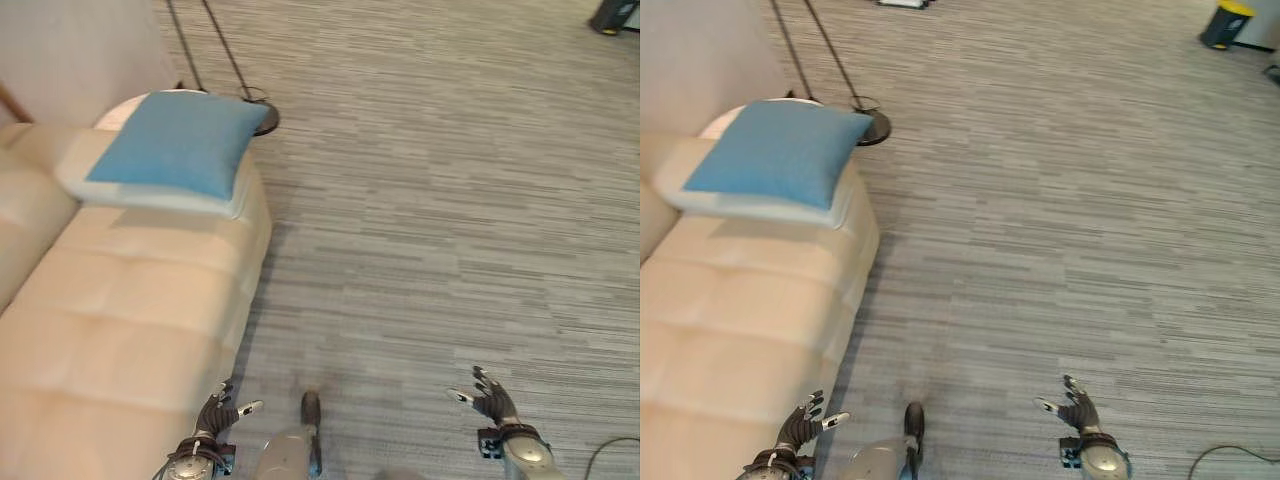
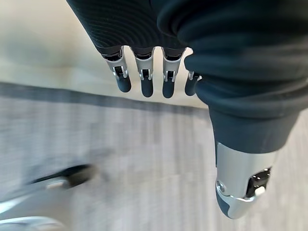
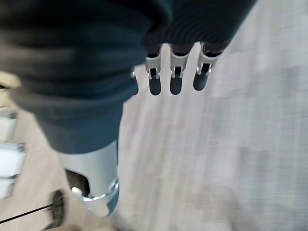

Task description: Pick up all the scattered cushions and arrange them neatly on the sofa.

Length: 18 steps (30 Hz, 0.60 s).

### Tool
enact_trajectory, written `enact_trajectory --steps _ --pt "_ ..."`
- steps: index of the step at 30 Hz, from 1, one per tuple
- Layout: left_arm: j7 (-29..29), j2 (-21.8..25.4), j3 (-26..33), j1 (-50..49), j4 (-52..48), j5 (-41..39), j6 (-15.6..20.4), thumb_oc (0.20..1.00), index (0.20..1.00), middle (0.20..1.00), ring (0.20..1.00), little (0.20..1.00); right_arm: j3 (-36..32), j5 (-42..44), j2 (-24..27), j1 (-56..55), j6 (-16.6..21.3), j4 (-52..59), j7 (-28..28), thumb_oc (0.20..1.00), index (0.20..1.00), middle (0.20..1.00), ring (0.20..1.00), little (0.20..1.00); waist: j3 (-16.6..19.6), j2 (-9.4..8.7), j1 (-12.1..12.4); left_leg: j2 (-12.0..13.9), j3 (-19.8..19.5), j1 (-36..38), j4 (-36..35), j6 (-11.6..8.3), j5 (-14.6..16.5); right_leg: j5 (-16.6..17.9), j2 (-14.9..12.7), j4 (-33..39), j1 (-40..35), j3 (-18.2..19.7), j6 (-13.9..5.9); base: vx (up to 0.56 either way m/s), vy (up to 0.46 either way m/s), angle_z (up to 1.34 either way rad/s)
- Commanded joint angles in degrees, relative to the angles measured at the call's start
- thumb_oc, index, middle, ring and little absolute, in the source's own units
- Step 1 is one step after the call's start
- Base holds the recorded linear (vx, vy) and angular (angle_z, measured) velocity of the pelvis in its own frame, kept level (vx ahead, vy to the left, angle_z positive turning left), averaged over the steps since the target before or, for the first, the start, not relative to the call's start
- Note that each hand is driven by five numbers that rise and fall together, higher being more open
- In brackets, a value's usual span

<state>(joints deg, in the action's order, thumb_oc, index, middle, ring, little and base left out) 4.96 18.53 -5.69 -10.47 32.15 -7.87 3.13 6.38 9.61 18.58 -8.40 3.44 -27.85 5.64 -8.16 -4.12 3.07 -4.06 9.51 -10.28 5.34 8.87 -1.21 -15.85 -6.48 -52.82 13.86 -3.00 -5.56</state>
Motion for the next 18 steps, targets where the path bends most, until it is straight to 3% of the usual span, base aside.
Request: enact_trajectory --steps 1,3,7,10,13,14,15,16,18 --pt "1.0 2.9 0.4 0.7 -4.2 -0.4 2.7 1.0 1.0 1.0 1.0 1.0 -0.8 -1.3 0.2 3.0 2.2 2.0 -0.6 1.0 1.0 1.0 1.0 1.0 -2.8 1.04 0.1 3.2 -2.5 1.9 2.1 -4.94 4.2 17.6 0.6 18.7 -3.1 -1.2 -1.85 0.58 0.135 0.16" --pt "0.6 2.6 0.3 0.7 -4.4 -0.2 2.7 1.0 1.0 1.0 1.0 1.0 -1.2 -1.4 0.9 3.0 2.0 2.1 -0.7 1.0 1.0 1.0 1.0 1.0 -3.4 1.63 -1.6 2.5 -3.8 6.4 0.8 -5.47 6.5 14.2 1.1 26.8 0.3 -3.8 -1.6 0.59 0.046 0.53" --pt "0.7 1.9 1.2 1.1 -3.5 1.5 2.9 1.0 1.0 1.0 1.0 1.0 -2.2 -2.0 1.3 2.4 1.6 2.2 -0.3 1.0 1.0 1.0 1.0 1.0 -4.1 1.39 -4.4 1.2 -7.1 15.0 -1.6 -7.63 11.3 18.8 2.0 48.8 4.7 -3.2 -4.21 0.64 -0.088 0.4" --pt "0.6 1.9 1.2 1.2 -3.6 3.1 3.4 1.0 1.0 1.0 1.0 1.0 -3.1 -2.9 1.7 0.9 1.7 3.5 -0.4 1.0 1.0 1.0 1.0 1.0 -3.5 1.24 -5.7 1.7 -9.3 19.2 -0.4 -9.51 13.9 21.2 0.8 50.6 5.6 -2.2 -5.0 0.6 -0.186 0.61" --pt "0.5 1.6 0.9 1.0 -2.9 3.3 3.8 1.0 1.0 1.0 1.0 1.0 -3.1 -2.3 1.8 0.4 2.2 2.9 -1.0 1.0 1.0 1.0 1.0 1.0 -2.8 1.48 -6.0 2.8 -10.2 19.4 4.0 -11.28 11.9 23.0 0.7 49.0 3.7 -2.2 -3.65 0.42 -0.219 0.94" --pt "0.4 1.3 0.6 1.1 -2.6 2.5 3.6 1.0 1.0 1.0 1.0 1.0 -3.2 -2.3 2.6 1.6 2.4 2.4 -0.7 1.0 1.0 1.0 1.0 1.0 -3.6 1.55 -5.6 5.3 -8.2 12.9 20.6 -13.33 5.6 22.2 0.4 47.7 1.2 -3.1 -1.66 0.32 -0.279 0.44" --pt "0.5 1.0 0.7 1.0 -2.2 1.5 3.6 1.0 1.0 1.0 1.0 1.0 -3.1 -1.8 3.3 2.1 2.7 2.6 -0.3 1.0 1.0 1.0 1.0 1.0 -3.9 1.21 -5.4 6.5 -6.9 9.3 27.3 -13.42 2.7 21.1 0.4 48.0 -0.5 -4.1 -0.32 0.45 -0.364 0.44" --pt "0.7 0.9 1.1 1.1 -1.7 0.7 3.4 1.0 1.0 1.0 1.0 1.0 -3.2 -1.4 3.7 2.6 2.6 2.5 0.0 1.0 1.0 1.0 1.0 1.0 -4.2 1.21 -4.9 8.0 -5.2 7.2 30.8 -13.1 1.8 19.6 1.0 48.1 -2.1 -4.3 0.86 0.35 -0.238 0.34" --pt "0.9 0.5 1.5 1.4 0.0 -0.2 3.2 1.0 1.0 1.0 1.0 1.0 -3.5 -0.9 4.2 3.0 2.1 2.2 0.2 1.0 1.0 1.0 1.0 1.0 -4.1 1.18 -4.0 8.7 -2.6 3.9 31.0 -12.05 2.9 17.3 1.5 48.7 -5.1 -4.5 1.72 0.39 -0.142 -0.08"
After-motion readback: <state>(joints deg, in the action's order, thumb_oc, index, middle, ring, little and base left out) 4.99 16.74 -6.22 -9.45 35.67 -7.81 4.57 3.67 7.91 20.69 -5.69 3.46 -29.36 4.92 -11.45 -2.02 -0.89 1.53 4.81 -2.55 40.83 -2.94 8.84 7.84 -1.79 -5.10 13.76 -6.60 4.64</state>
